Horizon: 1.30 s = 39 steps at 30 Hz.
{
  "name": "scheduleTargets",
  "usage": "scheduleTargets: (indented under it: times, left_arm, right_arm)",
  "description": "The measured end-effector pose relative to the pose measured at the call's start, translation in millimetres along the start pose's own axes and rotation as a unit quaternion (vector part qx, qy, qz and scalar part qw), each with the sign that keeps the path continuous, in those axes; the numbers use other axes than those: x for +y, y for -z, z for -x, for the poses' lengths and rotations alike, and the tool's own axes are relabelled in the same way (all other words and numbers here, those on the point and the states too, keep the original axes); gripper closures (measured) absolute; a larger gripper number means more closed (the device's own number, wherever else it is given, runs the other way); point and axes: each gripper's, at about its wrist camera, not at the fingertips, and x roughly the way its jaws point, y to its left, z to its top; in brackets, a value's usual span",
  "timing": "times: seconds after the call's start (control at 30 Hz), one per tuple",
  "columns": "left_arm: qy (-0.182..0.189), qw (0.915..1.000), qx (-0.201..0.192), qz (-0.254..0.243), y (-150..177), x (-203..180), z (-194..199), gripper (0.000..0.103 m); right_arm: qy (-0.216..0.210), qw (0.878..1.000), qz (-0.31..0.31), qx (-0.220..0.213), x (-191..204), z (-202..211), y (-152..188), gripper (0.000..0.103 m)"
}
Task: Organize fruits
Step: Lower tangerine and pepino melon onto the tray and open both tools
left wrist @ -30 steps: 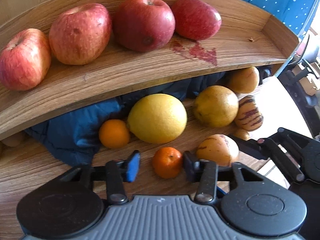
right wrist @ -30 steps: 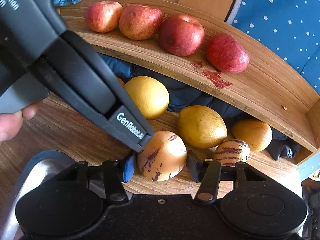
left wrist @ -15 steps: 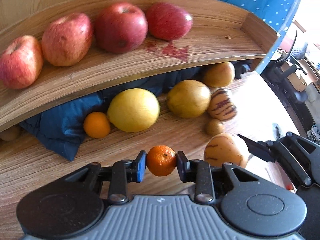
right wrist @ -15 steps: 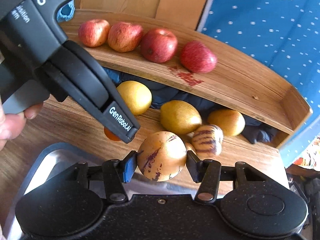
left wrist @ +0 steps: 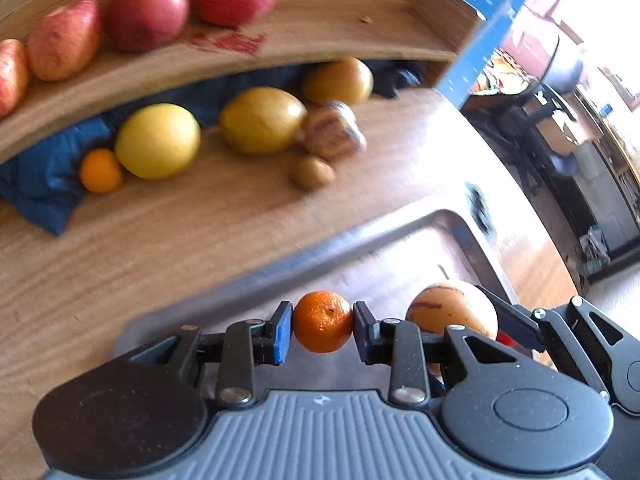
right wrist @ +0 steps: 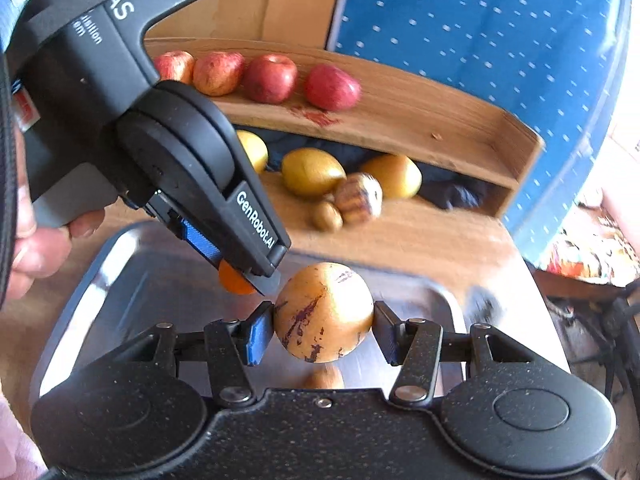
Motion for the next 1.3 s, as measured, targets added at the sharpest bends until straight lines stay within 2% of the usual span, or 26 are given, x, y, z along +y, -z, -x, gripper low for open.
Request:
scheduleTargets:
  times: [0.4, 0.6, 0.8, 0.87, 1.1, 1.3]
  left_arm:
    - [0.009, 0.9996, 0.021, -0.013, 42, -39, -1, 0.068]
    - [0.005, 0.9995, 0.031, -0.01, 58, -46, -3, 0.068]
    - [-0.002, 0.9996, 0.027, -0.006, 66, -48, 1, 0.067]
    - [-0.004, 0.9997, 0.026, -0.001, 68, -46, 2, 0.058]
    - [-0.02, 0.9993, 0.02, 0.023, 74, -37, 13, 0.042]
    - [-0.044, 0.9983, 0.016, 0.033, 88, -20, 31, 0.021]
  right_arm:
    - [0.008, 0.999, -0.015, 0.032, -13, 34, 48, 0.048]
    - [0.003, 0.998, -0.011, 0.061, -12, 32, 60, 0.048]
    - [-0.002, 0.998, -0.005, 0.062, -12, 30, 60, 0.048]
    - [-0.004, 0.998, -0.004, 0.064, -12, 29, 59, 0.048]
    - [-0.021, 0.998, 0.01, 0.058, -10, 33, 60, 0.039]
    - [-0.027, 0.998, 0.018, 0.049, -7, 44, 63, 0.022]
